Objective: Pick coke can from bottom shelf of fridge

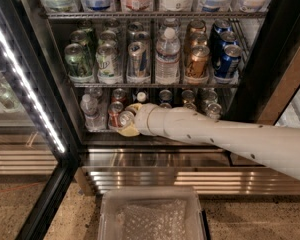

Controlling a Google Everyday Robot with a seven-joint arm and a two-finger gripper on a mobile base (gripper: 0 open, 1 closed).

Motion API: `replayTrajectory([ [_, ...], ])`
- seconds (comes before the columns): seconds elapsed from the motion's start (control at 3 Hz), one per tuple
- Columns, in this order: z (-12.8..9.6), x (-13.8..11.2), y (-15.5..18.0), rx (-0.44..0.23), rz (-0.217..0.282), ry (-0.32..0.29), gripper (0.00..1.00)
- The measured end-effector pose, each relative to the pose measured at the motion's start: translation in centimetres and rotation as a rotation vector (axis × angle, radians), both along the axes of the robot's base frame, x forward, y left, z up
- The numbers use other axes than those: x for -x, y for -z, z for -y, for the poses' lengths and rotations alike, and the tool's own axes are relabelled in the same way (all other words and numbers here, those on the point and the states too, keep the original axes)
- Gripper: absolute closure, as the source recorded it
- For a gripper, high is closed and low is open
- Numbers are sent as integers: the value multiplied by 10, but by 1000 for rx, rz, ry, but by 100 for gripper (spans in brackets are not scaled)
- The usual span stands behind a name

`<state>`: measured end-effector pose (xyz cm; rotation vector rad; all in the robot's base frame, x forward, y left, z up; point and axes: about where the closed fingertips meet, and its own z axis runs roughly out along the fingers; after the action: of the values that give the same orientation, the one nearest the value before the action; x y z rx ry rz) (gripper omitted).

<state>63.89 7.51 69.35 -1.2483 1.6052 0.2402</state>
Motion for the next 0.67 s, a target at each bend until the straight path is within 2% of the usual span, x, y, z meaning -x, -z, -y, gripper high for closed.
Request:
replayTrajectory([
  [0.33,40,7,-26,-40,-58,75,100],
  [0.67,80,46,-29,-91,-227,101,100],
])
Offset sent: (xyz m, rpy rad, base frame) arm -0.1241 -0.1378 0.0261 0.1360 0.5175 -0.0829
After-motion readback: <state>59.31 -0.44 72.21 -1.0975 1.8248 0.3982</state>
